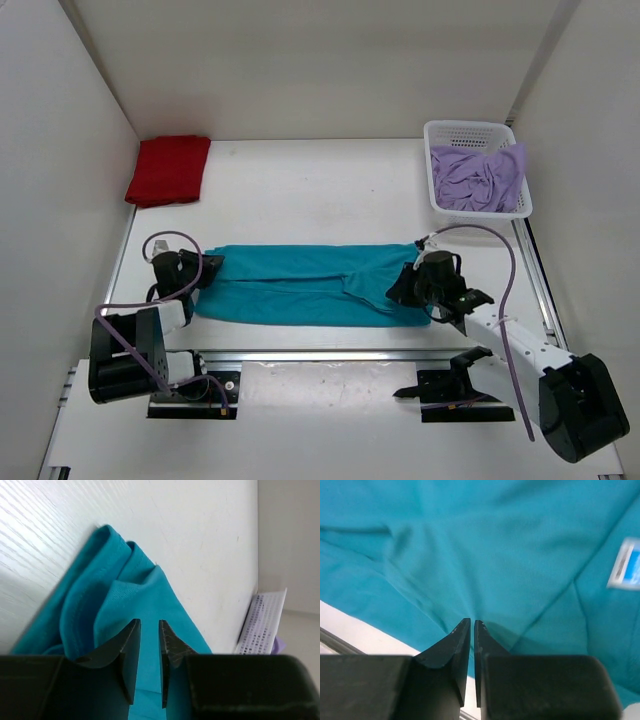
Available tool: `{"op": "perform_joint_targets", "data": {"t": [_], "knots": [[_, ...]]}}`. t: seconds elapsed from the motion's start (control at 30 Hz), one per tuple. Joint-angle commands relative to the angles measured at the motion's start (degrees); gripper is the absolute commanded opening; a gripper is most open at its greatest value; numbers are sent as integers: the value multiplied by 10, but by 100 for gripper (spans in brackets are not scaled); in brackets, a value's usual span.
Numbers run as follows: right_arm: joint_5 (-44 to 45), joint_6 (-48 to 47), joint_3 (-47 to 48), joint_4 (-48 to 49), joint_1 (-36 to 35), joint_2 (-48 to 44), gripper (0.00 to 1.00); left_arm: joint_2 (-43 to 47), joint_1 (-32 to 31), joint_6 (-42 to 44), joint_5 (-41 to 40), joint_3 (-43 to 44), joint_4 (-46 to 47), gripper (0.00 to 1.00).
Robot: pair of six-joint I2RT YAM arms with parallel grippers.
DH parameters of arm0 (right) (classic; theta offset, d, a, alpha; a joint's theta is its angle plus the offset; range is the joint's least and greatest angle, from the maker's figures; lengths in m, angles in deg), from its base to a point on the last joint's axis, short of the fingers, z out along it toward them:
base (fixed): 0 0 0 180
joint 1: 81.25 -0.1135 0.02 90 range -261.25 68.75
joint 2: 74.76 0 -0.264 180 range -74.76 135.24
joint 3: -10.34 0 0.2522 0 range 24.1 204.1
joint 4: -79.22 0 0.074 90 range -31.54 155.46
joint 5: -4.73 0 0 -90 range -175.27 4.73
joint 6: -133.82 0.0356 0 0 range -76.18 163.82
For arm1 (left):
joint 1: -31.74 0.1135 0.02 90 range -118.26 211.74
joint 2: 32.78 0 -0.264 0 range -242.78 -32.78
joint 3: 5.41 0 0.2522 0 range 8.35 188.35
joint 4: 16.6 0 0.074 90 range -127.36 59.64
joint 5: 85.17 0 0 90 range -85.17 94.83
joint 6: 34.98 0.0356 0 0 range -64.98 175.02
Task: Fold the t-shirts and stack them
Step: Fold the other side of the tshirt into a rectangle
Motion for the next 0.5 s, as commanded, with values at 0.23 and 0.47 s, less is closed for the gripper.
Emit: {"op": "perform_joint_targets", "data": {"t": [0.23,0.47], "knots": [[-8,-22,100,154,45,191,4,-64,35,-40,56,-5,38,25],[1,-41,255,125,46,415,0,40,-69,94,-21,134,-126,33]]}}
